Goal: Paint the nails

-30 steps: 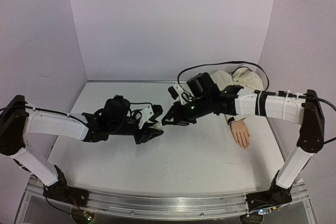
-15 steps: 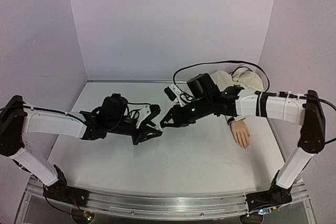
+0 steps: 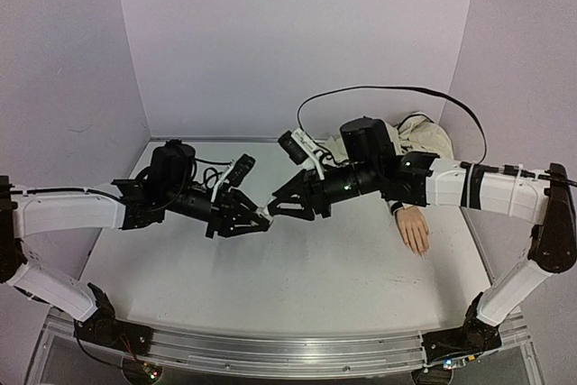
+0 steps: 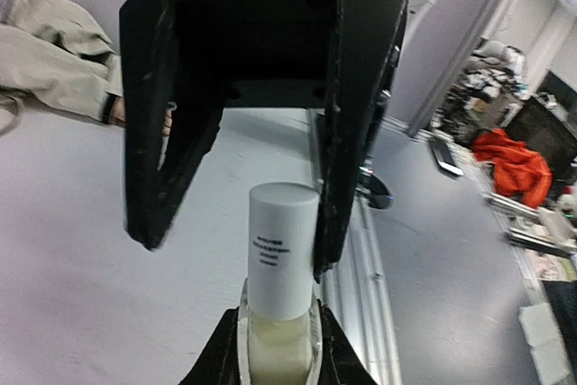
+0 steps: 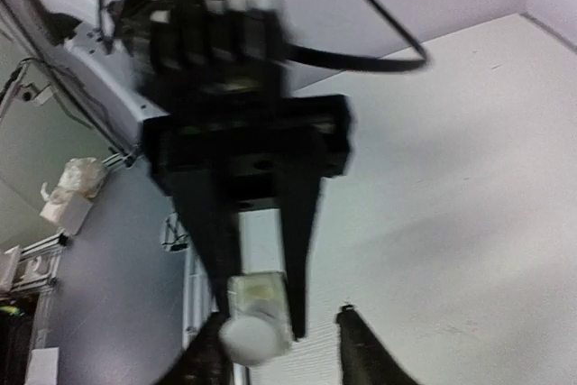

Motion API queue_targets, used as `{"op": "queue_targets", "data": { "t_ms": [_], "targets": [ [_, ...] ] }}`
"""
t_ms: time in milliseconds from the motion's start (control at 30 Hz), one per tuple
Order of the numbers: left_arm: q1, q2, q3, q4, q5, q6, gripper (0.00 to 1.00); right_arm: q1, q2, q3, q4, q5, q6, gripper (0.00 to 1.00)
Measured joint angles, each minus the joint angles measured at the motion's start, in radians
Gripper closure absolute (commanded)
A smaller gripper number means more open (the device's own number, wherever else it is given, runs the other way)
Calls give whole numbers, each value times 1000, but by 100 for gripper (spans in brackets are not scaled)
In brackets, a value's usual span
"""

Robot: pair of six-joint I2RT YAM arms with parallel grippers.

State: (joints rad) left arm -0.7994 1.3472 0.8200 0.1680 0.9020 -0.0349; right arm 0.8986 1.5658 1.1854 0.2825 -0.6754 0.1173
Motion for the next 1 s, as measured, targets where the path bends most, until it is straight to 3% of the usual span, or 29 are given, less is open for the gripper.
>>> {"op": "queue_targets", "data": {
  "t_ms": [33,100,200,400,567,1000],
  "targets": [
    [-8,-39,-14,6,-67,10,100,-1,-3,1,3,43,20,17],
    [-28,-108,-39,14,-223,25,100,-4,-7,4,5,143,76,14],
    [-56,-168,-51,21,-475,57,100,-6,-8,5,16,257,193,15],
    [-72,-147,-50,32,-792,81,100,4,13,18,110,338,425,20],
    [-79,-115,-50,31,-896,83,100,36,74,72,151,393,523,25],
    [-86,-109,-48,5,-915,59,100,56,245,245,159,492,578,79]
  ]
}}
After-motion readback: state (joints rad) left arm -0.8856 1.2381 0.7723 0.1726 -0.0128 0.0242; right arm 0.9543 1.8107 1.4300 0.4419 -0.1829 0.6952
